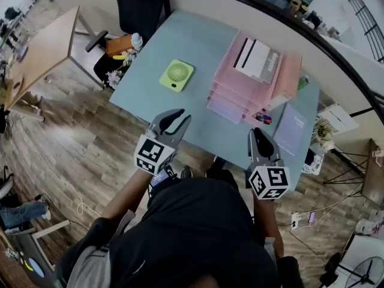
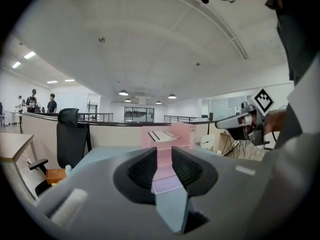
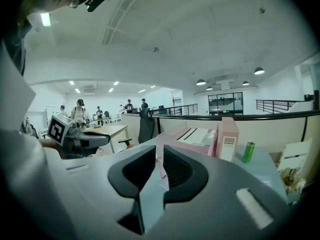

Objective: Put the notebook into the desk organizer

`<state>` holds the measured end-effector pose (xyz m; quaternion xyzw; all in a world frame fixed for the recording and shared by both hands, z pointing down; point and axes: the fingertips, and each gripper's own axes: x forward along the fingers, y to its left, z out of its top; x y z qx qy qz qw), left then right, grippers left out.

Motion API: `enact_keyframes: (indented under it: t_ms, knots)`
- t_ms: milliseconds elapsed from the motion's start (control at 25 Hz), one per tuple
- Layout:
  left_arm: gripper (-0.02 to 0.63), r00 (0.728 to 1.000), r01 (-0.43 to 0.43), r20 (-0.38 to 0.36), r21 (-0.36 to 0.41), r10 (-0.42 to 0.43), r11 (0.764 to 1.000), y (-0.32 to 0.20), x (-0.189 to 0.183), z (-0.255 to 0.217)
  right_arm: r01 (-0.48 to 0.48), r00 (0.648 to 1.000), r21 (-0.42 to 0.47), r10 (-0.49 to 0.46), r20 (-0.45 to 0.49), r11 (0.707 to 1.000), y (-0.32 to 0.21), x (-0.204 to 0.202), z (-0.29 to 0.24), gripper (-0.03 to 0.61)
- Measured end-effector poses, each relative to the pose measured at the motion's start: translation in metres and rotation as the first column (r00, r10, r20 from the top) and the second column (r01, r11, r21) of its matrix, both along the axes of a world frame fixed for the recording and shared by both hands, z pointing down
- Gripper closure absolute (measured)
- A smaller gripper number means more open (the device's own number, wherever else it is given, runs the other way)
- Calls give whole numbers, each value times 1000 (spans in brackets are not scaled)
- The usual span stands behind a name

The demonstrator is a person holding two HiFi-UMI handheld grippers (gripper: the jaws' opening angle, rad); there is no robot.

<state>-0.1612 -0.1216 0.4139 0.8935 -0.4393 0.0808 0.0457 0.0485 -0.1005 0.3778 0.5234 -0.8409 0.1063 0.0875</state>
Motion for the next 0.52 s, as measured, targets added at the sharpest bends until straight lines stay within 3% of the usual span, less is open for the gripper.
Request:
enact_keyframes:
  t_ms: [520]
  knots:
    - [462, 999, -37, -18, -62, 36, 997, 52, 0, 11, -27, 1000, 31, 27, -9, 999, 32, 0, -23, 526]
